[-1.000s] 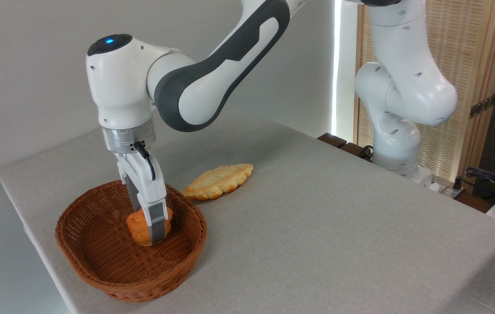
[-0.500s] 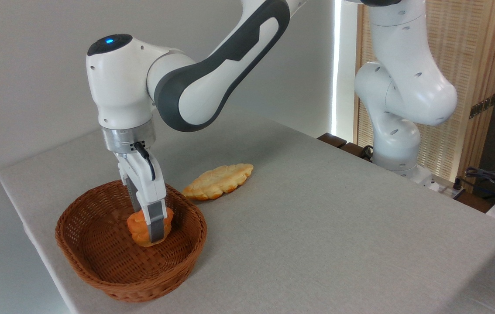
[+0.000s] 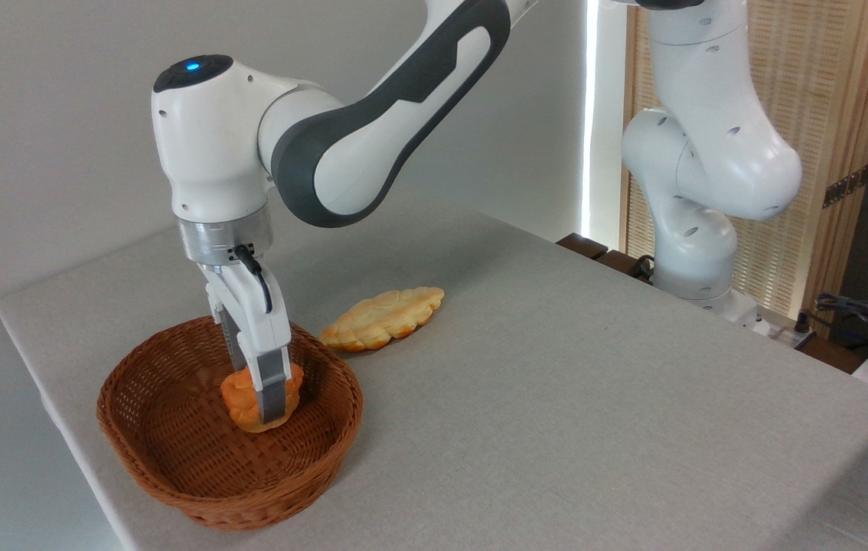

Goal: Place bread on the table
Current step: 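Close the gripper on the orange bread roll in the basket, then lift the roll out of the basket and carry it toward the pastry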

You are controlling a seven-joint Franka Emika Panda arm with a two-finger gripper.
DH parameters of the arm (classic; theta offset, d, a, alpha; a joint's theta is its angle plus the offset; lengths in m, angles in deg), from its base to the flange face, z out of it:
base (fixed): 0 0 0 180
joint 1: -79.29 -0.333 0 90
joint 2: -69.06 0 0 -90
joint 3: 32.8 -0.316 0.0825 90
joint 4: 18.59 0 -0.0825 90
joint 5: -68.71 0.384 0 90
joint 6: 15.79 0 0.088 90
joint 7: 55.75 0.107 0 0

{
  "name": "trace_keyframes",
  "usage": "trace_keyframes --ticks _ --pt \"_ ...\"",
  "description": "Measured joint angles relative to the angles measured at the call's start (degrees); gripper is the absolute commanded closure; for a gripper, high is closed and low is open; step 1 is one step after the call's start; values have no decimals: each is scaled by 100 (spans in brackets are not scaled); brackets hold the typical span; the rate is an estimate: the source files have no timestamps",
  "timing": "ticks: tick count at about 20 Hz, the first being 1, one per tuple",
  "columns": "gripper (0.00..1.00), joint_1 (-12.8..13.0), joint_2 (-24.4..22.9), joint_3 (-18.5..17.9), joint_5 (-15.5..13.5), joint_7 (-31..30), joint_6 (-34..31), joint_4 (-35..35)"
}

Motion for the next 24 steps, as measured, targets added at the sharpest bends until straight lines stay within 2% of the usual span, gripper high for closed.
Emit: trace_keyframes --ticks 6,11,18,20,22,23,24 --pt "53 -22 -172 -27 0 0 0 -36" --pt "45 -26 -502 -75 -124 -7 -33 -38" --pt "40 -55 -1170 -109 -153 -11 -1015 80" --pt "30 -57 -1427 -157 -153 -11 -1261 308" --pt "28 -61 -1611 -182 -153 -11 -1452 533" --pt "9 -61 -1671 -188 -153 -10 -1515 628" --pt "0 -61 -1762 -196 -153 -6 -1612 817"
